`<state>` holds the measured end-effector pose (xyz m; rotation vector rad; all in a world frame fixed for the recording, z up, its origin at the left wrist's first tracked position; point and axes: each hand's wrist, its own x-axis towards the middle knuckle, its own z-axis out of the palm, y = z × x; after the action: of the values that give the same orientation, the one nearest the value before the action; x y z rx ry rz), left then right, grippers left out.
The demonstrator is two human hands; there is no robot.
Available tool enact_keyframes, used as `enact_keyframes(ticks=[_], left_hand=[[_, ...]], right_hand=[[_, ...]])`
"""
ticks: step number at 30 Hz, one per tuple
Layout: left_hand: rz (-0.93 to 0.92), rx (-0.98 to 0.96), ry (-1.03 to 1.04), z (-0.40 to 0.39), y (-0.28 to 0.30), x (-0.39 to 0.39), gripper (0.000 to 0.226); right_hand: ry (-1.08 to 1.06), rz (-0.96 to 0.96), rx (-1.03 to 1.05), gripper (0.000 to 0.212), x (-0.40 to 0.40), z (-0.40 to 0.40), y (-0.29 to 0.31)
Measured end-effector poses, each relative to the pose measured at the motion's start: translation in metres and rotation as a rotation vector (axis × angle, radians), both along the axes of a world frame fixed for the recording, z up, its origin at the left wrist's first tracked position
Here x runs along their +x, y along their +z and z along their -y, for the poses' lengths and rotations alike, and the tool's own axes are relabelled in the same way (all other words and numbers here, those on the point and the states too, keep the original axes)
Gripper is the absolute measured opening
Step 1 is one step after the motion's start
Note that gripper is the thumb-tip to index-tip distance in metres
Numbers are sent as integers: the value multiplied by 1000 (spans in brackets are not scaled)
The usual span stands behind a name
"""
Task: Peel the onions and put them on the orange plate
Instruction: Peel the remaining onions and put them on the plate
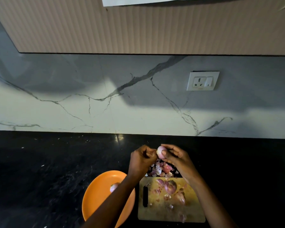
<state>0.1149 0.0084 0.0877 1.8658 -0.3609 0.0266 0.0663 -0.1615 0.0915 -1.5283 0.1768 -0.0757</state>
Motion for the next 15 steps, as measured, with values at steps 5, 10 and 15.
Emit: enact_keyframes(ticks=[5, 10, 15], left_hand=[[-131, 24, -9, -6, -7, 5, 10], [-112, 117, -72, -10, -16, 7, 17], [-37, 182, -116, -7, -15, 9, 33]], right_hand=[[-30, -10, 104, 39, 0, 7, 0], [-61, -29, 100, 38, 0, 11, -6], [-65, -33, 68, 43, 1, 11, -9]])
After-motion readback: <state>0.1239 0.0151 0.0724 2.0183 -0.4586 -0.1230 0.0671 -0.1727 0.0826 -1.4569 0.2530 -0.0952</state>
